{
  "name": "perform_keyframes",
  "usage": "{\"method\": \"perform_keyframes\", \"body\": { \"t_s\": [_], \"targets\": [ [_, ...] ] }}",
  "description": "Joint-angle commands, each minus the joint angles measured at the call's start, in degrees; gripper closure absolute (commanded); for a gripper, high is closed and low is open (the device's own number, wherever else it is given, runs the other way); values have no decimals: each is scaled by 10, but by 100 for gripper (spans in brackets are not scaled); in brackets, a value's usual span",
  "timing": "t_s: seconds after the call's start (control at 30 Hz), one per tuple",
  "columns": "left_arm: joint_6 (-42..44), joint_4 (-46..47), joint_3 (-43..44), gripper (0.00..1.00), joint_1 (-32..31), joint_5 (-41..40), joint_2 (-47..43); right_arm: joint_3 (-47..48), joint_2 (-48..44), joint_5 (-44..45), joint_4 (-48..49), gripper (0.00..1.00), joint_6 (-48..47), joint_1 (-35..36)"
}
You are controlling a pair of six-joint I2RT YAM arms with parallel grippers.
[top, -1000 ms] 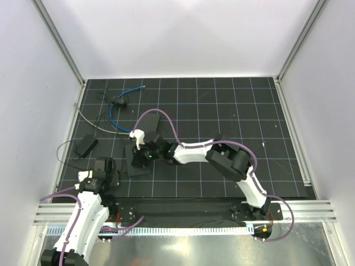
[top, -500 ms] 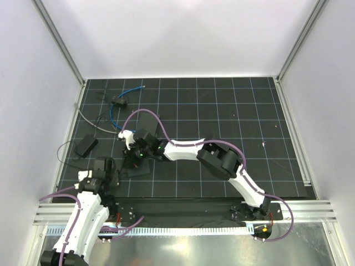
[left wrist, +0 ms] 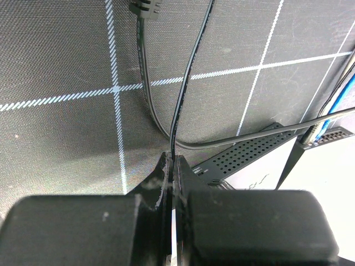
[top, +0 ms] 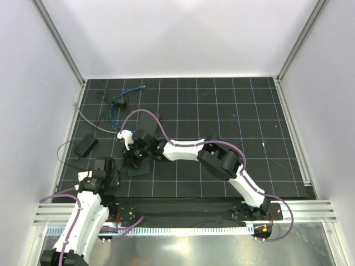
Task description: Pull the plug from the switch port
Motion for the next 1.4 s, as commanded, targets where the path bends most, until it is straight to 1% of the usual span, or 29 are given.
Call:
{"method": "perform_keyframes", "body": {
  "t_s": [0.0, 0.07, 0.13, 0.3, 0.37, 0.5, 0.63, 0.7, 0.83, 0.93, 1.07, 1.17, 1.27, 1.37],
  "targets": [
    [-23, -12, 20, 100, 3, -57, 2, -12, 45, 61, -162, 91, -42, -9],
    [-24, -14, 19, 100, 4, -59, 5, -7, 51, 63, -181, 91, -44, -9],
    [-25, -18, 20, 100, 3, -65, 2, 0, 58, 66, -199, 93, -47, -8],
    [-25, -42, 32, 100, 4, -107, -6, 2, 70, 73, -221, 94, -55, -9],
    [-21, -51, 42, 100, 3, -129, 3, 9, 74, 73, -234, 94, -65, -10],
    [-2, -55, 60, 100, 4, -142, 41, 34, 101, 70, -267, 96, -75, -9],
    [22, -64, 84, 100, 3, -174, 65, 28, 102, 64, -255, 98, -74, -9],
    [30, -65, 92, 100, 4, -177, 75, 21, 99, 71, -252, 98, -77, -9],
    [32, -41, 79, 100, 3, -168, 94, 23, 107, 67, -267, 98, -97, -8],
    [34, -25, 72, 100, 3, -157, 102, 15, 101, 45, -267, 98, -111, -3],
    [45, -28, 82, 100, 4, -180, 92, -2, 96, 38, -263, 98, -129, -2],
    [59, -31, 91, 100, 6, -195, 84, 23, 118, 27, -294, 99, -137, -1],
    [75, -28, 93, 100, 25, -198, 88, 25, 123, 31, -297, 99, -135, 0],
    [110, -14, 97, 100, 49, -184, 102, 20, 121, 43, -294, 99, -130, -2]
  ]
}}
